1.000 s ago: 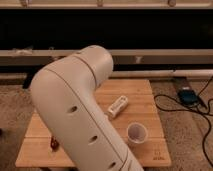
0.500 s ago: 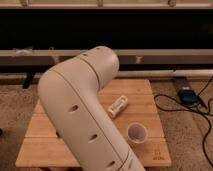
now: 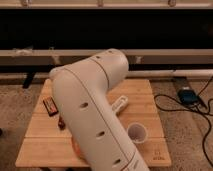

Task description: Drag the pepper across the table

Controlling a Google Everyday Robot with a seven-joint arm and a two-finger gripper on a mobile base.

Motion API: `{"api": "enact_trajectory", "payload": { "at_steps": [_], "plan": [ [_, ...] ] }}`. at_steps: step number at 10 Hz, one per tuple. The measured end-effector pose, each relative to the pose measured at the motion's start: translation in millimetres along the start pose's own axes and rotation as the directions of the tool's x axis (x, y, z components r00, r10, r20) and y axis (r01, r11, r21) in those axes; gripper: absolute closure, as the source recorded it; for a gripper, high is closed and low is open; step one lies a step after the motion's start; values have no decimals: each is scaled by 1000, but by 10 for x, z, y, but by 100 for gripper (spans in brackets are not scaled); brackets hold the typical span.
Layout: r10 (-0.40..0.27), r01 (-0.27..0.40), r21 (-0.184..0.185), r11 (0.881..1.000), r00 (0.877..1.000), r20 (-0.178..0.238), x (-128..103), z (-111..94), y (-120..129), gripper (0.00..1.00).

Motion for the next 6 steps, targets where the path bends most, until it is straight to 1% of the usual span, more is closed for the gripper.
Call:
{"api": "enact_trajectory", "payload": {
  "at_steps": [2,5,6],
  "plan": [
    [-44,44,-25,999,999,11,-79,-77,34,78],
    [-85,86,-25,996,995,45,-169,-200,36,48],
    [-102,104,-26,994,993,52,-179,-213,55,40]
  ]
}}
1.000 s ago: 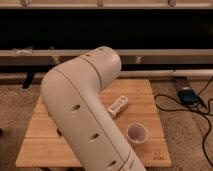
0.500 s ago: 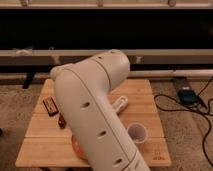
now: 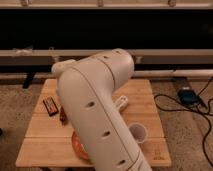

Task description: Drag the pepper across the table

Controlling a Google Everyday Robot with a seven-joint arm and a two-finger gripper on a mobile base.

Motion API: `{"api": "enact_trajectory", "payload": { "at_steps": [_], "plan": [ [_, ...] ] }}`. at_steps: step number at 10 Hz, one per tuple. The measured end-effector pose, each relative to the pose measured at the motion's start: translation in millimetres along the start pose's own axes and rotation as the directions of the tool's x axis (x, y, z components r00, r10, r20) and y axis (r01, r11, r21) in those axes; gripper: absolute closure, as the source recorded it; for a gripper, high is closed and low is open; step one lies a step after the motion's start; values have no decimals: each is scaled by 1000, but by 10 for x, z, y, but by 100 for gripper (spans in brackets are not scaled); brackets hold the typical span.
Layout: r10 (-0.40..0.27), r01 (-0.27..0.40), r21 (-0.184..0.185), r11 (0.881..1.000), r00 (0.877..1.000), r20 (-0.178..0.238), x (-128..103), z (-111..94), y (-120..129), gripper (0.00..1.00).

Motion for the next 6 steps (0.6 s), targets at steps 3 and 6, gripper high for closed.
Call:
{"api": "enact_trajectory", "payload": {
  "at_steps": [3,6],
  "plan": [
    [-3,3,-1,1000,1000,1,-2,0,2,35],
    [-3,3,-1,1000,1000,1,-2,-1,2,35]
  ]
}}
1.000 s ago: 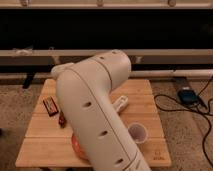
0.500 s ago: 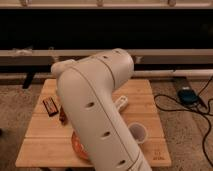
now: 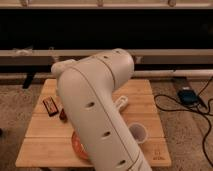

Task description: Drag the pepper across the table

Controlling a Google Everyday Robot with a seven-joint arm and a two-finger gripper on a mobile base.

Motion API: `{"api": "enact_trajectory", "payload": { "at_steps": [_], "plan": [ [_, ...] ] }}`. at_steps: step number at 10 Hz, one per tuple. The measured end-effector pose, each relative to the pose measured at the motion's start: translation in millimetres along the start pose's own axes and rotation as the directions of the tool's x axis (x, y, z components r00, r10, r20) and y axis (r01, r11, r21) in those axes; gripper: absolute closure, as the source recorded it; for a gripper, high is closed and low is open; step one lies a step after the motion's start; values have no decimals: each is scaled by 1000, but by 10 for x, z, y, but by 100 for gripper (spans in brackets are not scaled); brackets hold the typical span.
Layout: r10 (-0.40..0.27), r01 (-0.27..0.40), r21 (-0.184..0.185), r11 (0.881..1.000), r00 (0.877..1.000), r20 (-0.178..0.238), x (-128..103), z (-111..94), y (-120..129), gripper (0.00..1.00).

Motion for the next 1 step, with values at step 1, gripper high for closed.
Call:
{"api": "enact_trajectory", "payload": {
  "at_steps": [1],
  "plan": [
    [0,0,0,1000,1000,0,0,0,0,35]
  ]
}}
